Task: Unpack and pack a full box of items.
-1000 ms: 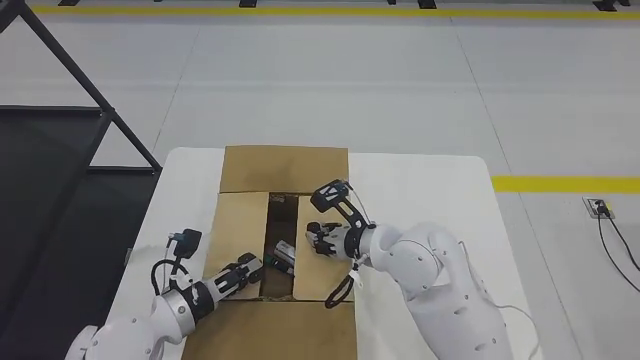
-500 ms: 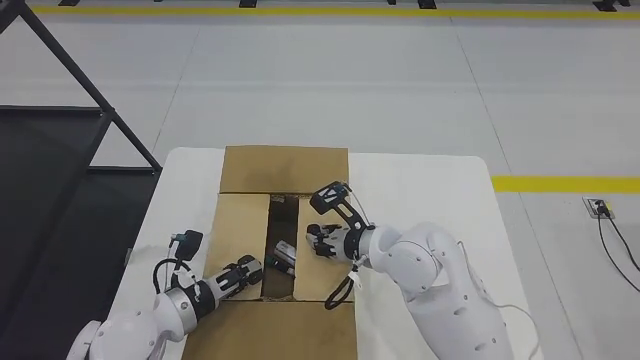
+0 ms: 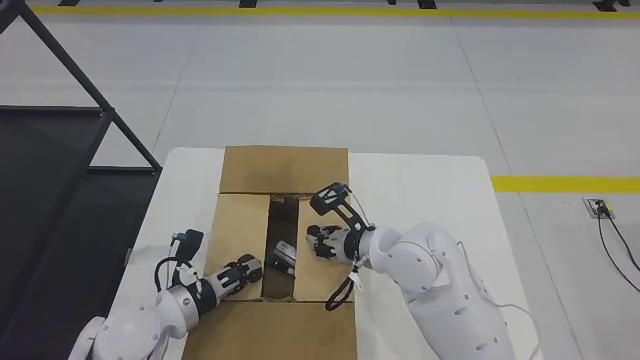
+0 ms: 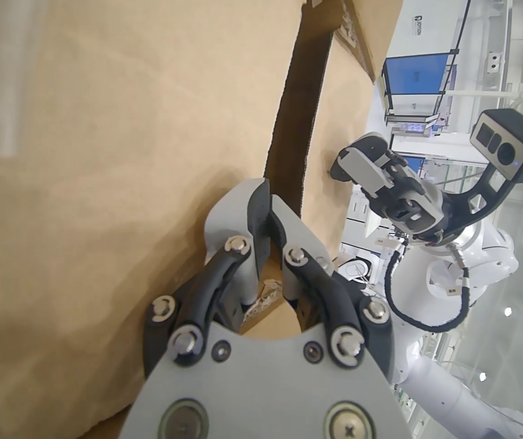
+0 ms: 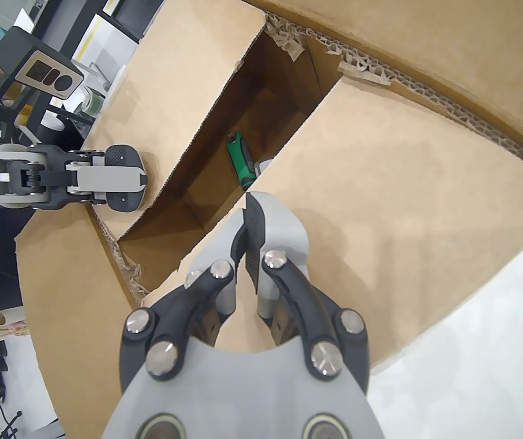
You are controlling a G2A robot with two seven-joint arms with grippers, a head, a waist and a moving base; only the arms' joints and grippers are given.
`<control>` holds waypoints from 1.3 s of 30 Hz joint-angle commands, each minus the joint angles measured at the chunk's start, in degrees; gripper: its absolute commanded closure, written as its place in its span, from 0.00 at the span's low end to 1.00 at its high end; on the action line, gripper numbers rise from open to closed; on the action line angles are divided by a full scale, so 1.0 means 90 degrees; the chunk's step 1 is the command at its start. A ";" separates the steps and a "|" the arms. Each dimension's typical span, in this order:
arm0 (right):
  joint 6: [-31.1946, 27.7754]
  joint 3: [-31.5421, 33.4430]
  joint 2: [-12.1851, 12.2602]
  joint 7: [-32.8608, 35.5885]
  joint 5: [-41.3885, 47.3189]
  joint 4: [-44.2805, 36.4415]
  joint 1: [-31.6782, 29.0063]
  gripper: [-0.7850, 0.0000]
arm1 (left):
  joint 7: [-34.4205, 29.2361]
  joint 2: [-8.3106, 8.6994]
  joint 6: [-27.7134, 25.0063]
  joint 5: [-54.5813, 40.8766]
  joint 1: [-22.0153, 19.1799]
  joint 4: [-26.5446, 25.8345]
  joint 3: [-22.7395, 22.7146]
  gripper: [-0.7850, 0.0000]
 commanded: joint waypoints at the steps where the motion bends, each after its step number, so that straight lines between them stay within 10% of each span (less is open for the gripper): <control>1: -0.0019 0.0005 0.0014 -0.0004 0.0017 -0.0073 -0.0021 1.00 | 0.0009 0.0005 -0.0009 -0.0019 0.0004 -0.0023 0.0001 1.00; 15: -0.0130 0.0453 0.0125 -0.1254 0.0491 -0.0740 -0.0509 1.00 | 0.0545 0.0006 -0.1053 -0.1299 0.0605 -0.1004 -0.0840 1.00; 18: -0.0278 0.0685 0.0166 -0.1443 0.0802 -0.0813 -0.0677 0.96 | 0.0596 -0.0001 -0.1677 -0.1854 0.0856 -0.1183 -0.1239 0.38; 19: -0.0299 0.0740 0.0186 -0.1395 0.0816 -0.0859 -0.0729 0.39 | 0.0593 -0.0002 -0.1897 -0.2029 0.0952 -0.1218 -0.1396 0.00; 20: -0.0299 0.0740 0.0186 -0.1395 0.0816 -0.0859 -0.0729 0.00 | 0.0591 -0.0005 -0.2068 -0.2232 0.1056 -0.1235 -0.1560 0.00; 39: -0.0137 0.0807 0.0170 -0.1975 0.1036 -0.0367 -0.0568 0.00 | 0.0504 -0.0015 -0.2626 -0.3055 0.1331 -0.1303 -0.2027 0.00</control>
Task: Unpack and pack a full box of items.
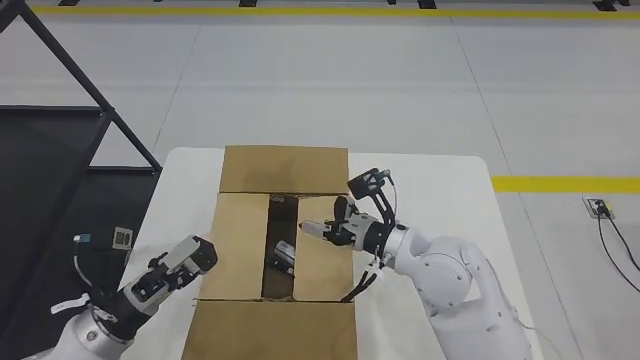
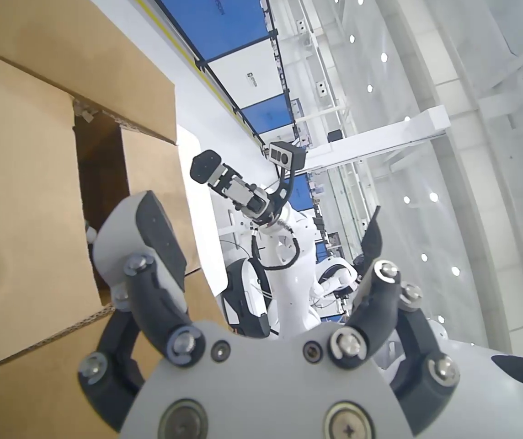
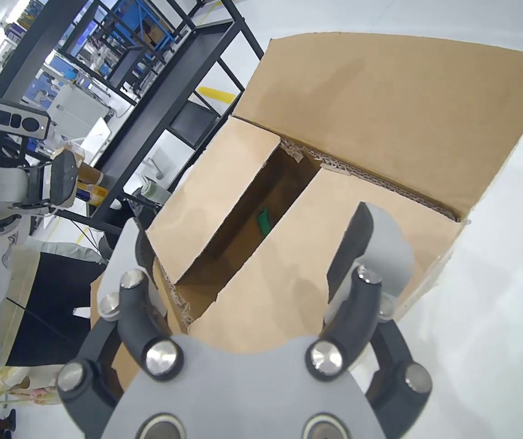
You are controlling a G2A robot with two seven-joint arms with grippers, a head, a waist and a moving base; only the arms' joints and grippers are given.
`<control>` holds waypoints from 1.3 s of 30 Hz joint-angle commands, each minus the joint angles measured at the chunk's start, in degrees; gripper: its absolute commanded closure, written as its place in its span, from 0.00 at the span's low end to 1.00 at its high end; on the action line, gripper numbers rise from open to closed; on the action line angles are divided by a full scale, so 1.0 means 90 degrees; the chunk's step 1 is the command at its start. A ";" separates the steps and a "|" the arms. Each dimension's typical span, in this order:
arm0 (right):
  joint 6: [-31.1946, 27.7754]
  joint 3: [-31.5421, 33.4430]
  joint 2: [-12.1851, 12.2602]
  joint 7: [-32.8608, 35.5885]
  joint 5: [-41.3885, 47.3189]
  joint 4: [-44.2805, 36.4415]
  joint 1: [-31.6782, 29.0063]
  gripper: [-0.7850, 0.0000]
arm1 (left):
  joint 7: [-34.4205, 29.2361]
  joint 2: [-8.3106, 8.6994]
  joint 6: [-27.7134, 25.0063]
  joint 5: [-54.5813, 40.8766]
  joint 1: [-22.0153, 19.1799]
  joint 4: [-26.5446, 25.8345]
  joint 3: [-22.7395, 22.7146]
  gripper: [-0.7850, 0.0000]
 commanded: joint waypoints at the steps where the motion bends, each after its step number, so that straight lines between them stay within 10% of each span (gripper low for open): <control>1: 0.0060 0.0086 -0.0004 -0.0279 0.0090 0.0300 0.0159 0.00 | -0.0045 -0.0002 -0.0068 -0.0175 0.0014 0.0058 -0.0003 0.00; 18: -0.0942 0.0143 -0.0114 -0.1801 0.0869 0.4256 0.2220 0.00 | -0.1341 -0.0013 -0.1305 -0.1769 0.1118 0.1484 -0.1339 0.00; 39: -0.1307 -0.0016 -0.0240 -0.1852 0.1710 0.5442 0.2673 0.00 | -0.2774 0.0136 -0.0676 -0.1143 0.1113 0.2089 -0.1332 0.00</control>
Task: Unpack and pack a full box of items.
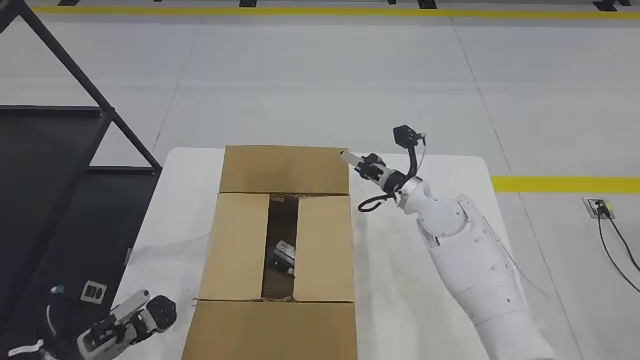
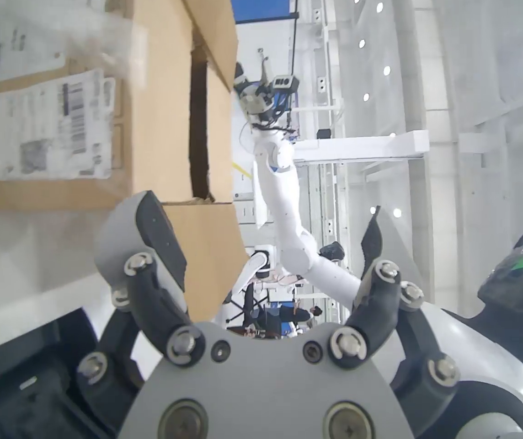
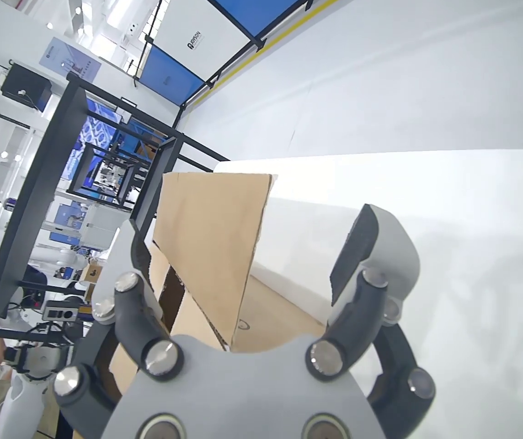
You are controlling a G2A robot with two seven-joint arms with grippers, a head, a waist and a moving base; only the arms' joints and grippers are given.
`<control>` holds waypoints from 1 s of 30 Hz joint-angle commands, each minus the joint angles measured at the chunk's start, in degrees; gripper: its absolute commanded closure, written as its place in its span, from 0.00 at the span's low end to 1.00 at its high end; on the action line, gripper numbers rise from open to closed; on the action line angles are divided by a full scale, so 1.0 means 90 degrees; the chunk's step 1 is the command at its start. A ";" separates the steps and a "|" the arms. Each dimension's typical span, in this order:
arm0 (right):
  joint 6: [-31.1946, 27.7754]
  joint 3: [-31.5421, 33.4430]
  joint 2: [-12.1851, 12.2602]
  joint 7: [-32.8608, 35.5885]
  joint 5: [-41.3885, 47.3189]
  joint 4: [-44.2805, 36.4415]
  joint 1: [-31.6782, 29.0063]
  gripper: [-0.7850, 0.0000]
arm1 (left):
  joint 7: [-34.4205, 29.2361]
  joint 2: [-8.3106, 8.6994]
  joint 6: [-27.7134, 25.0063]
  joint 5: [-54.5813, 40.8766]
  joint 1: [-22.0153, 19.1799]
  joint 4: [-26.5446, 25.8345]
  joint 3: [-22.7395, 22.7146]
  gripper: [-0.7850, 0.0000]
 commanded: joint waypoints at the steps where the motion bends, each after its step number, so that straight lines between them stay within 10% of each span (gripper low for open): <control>1: -0.0275 -0.0017 -0.0023 0.0024 0.0203 0.0320 0.0118 0.00 | -0.0355 0.0036 0.0020 0.0230 -0.0010 0.0119 0.0023 0.00; 14: -0.1243 -0.0410 -0.0253 0.0162 0.0701 0.1675 0.0872 0.00 | -0.1025 0.0124 0.0161 0.0431 -0.0235 0.0063 0.0851 0.00; 30: -0.2800 -0.0257 -0.0173 0.2434 0.2361 0.1428 0.0861 0.00 | -0.0394 0.0114 0.0038 -0.0673 -0.0228 -0.0518 0.0756 0.00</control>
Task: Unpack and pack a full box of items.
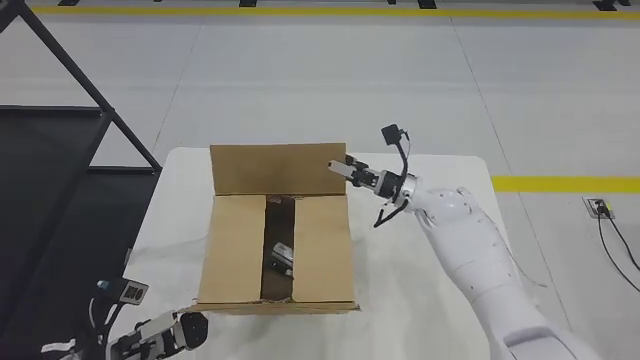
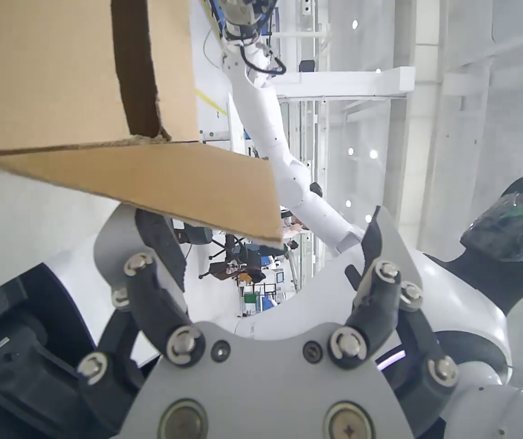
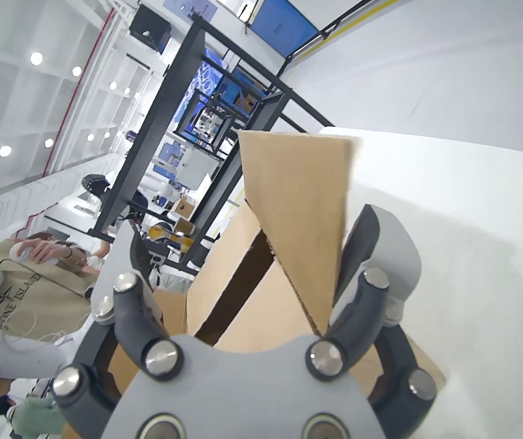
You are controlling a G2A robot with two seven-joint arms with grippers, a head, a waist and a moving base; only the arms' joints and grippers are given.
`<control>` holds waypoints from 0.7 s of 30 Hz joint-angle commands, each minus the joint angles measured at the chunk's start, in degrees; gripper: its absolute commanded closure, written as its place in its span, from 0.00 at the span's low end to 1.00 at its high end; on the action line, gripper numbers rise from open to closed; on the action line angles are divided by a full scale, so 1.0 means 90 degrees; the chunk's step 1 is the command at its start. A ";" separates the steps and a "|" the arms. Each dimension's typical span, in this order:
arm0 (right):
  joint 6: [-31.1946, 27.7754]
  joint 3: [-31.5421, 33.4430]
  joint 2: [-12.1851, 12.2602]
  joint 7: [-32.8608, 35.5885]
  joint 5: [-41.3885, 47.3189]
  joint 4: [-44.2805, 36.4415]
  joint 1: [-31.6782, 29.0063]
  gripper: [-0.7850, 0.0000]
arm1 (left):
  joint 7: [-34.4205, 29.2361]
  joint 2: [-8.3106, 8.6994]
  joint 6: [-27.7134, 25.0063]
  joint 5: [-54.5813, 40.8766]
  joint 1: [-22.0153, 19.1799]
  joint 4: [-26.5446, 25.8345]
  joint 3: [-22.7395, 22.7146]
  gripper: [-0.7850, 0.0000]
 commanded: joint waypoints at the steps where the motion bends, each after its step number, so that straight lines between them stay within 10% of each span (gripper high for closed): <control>1: -0.0072 0.0018 0.0025 0.0197 0.0152 -0.0161 -0.0046 0.00 | 0.0183 -0.0003 0.0025 -0.0030 -0.0041 -0.0111 0.0036 0.00; 21: 0.1299 0.0374 0.0608 0.1503 0.0014 -0.3791 -0.1546 0.00 | 0.2780 -0.0095 -0.0110 0.1009 -0.0364 -0.0637 0.0605 0.00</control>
